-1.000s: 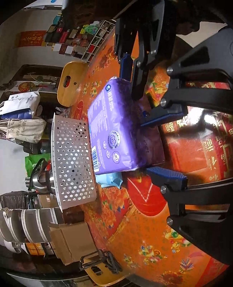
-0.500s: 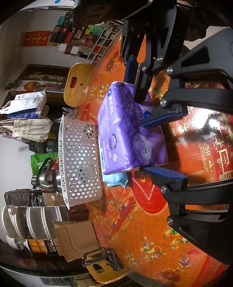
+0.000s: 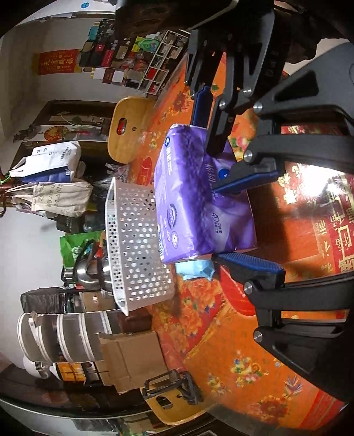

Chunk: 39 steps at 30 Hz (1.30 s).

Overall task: Organize soft objects
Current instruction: 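Grasp the purple tissue pack with both tools and lift it, then carry the purple tissue pack with both tools over the basket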

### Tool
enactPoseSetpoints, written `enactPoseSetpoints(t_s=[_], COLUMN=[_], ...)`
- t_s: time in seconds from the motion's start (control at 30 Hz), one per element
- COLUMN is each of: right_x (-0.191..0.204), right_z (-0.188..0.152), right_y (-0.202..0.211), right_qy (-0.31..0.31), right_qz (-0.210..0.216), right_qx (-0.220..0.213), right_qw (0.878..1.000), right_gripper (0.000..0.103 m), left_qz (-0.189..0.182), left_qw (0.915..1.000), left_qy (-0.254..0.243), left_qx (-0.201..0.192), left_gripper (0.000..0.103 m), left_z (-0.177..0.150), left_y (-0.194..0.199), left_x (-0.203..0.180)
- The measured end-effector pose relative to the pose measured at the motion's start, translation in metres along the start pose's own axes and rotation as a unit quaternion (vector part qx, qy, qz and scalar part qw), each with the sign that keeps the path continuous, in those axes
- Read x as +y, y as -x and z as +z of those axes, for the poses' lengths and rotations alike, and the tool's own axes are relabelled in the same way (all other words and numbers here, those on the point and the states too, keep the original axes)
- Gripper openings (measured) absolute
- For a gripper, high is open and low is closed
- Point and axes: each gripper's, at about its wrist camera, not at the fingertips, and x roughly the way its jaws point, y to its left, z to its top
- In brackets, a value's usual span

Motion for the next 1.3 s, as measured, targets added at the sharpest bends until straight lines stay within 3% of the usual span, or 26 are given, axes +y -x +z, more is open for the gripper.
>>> enactPoseSetpoints(t_s=[0.17,0.6,0.93,1.13,1.3], right_x=[-0.002,-0.007,-0.022,-0.04,-0.061], right_z=[0.014,0.06,0.142,0.19,0.218], right_y=[0.008,0.011,0.004,-0.021,-0.061], right_qy=[0.007,0.028,0.049,0.053,0.041], right_qz=[-0.011,-0.028,-0.044,-0.047,-0.05], right_qx=[-0.021,-0.05,-0.083,-0.078,-0.059], right_qw=[1.0,0.998,0.994,0.994,0.996], right_gripper=[0.031,0.03,0.03,0.03,0.03], left_qz=[0.0,0.002,0.017,0.021,0.023], left_qw=[0.9999,0.999,0.995,0.9948,0.9969], left_qy=[0.003,0.001,-0.019,-0.018,-0.015], left_qx=[-0.016,-0.045,-0.097,-0.098,-0.073], left_gripper=[0.031,0.031,0.031,0.031,0.031], left_z=[0.014,0.059,0.144,0.197,0.238], left_y=[0.009,0.019,0.015,-0.012,-0.064], left_x=[0.001,0.004,0.015,0.032,0.056])
